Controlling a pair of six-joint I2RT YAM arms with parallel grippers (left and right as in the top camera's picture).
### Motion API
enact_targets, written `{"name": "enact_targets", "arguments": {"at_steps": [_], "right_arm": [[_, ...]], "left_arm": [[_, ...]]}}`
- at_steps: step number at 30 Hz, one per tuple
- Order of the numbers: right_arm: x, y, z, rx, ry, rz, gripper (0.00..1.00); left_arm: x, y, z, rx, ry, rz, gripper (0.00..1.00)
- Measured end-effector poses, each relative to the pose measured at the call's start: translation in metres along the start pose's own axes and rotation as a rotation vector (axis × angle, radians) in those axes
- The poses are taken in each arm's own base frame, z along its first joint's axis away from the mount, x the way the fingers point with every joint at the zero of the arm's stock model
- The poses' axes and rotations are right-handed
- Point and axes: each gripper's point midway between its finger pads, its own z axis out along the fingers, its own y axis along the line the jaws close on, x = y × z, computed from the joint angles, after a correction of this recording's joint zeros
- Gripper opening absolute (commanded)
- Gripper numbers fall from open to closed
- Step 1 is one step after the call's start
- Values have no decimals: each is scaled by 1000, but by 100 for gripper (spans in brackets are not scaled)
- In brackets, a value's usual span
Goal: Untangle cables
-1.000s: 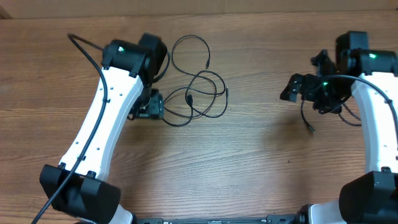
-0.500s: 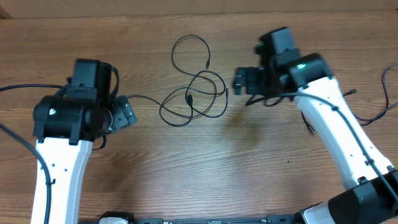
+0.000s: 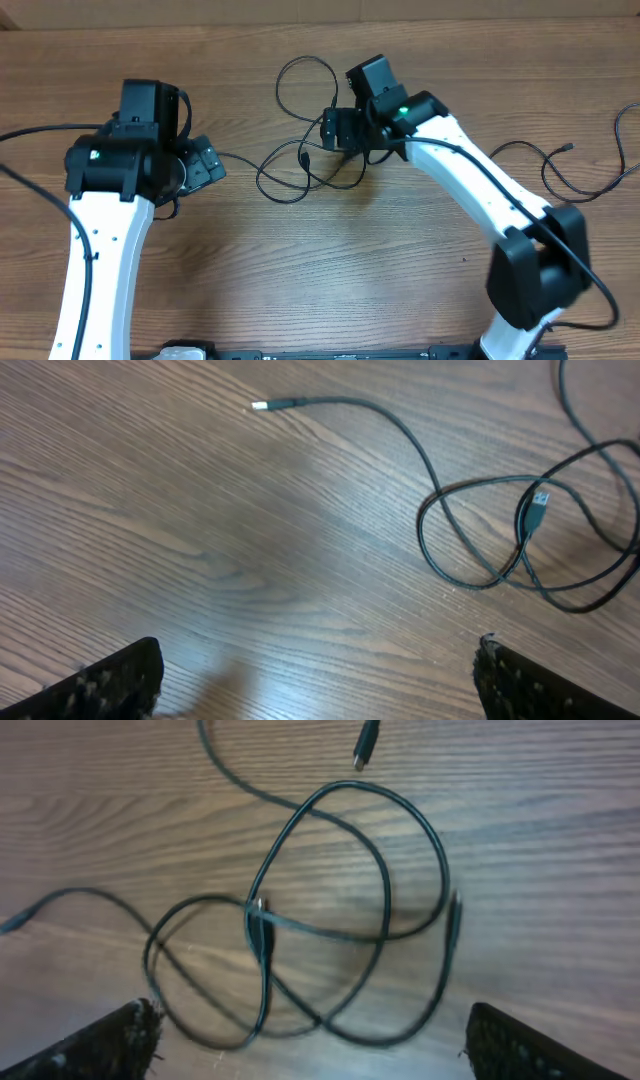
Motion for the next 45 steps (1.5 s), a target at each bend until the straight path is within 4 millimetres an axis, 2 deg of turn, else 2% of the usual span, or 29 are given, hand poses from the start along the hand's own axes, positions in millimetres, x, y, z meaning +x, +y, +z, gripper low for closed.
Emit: {"name": "enact_targets", "arguments": {"at_steps": [2, 7, 12, 13, 19, 22, 29, 38, 41, 43, 45], "right_arm": [[0, -1, 10, 3, 6, 40, 88], [6, -6, 29, 22, 32, 210, 88], [13, -12, 52, 45, 59, 310, 85], [17, -14, 58, 54, 71, 321, 81], [30, -18, 85, 83, 108, 391, 73], [25, -12, 88, 63, 85, 437, 67], [26, -12, 90, 68, 83, 572, 66], [31, -20, 103, 106, 82, 618, 64], [29, -23, 103, 118, 69, 617, 54], [30, -25, 102, 129, 69, 612, 31], [31, -26, 102, 135, 68, 618, 19]], "left_arm": [[1, -1, 4, -2, 15, 2, 98], [3, -3, 6, 3, 28, 3, 99], [3, -3, 6, 3, 29, 3, 99], [3, -3, 6, 4, 29, 3, 99], [4, -3, 6, 3, 33, 3, 99], [5, -2, 6, 1, 38, 4, 98], [9, 0, 6, -9, 53, 6, 98], [10, 1, 6, -12, 57, 7, 98], [11, 2, 6, -15, 62, 8, 98], [11, 2, 6, -15, 62, 8, 98], [11, 2, 6, -15, 62, 8, 98]]}}
